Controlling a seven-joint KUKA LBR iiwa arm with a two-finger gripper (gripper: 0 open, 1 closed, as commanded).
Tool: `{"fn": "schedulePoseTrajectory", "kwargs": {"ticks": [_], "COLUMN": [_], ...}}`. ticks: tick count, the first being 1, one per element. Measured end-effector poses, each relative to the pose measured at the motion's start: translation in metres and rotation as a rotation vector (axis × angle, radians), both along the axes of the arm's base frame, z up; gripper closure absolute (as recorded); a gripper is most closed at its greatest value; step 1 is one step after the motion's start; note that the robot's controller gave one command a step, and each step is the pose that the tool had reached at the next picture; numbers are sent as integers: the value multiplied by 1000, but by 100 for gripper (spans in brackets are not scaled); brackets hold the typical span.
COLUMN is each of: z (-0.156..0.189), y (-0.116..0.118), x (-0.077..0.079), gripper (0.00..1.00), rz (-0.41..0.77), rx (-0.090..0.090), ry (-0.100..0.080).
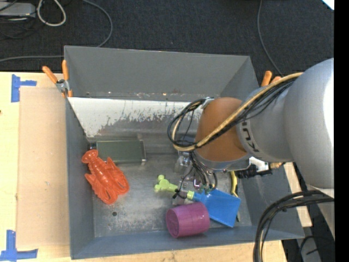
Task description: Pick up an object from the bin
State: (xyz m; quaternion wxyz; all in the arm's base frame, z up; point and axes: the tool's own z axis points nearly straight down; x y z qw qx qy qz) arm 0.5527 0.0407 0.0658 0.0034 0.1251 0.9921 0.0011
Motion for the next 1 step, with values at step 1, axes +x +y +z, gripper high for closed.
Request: {"fn": "schedulePoseTrajectory", "kwargs": {"ticks": [1], "z": [4], "y": [-11], "x": [4], "gripper": [0], "rz": [54], "rx": [0], "ry": [-8]}}
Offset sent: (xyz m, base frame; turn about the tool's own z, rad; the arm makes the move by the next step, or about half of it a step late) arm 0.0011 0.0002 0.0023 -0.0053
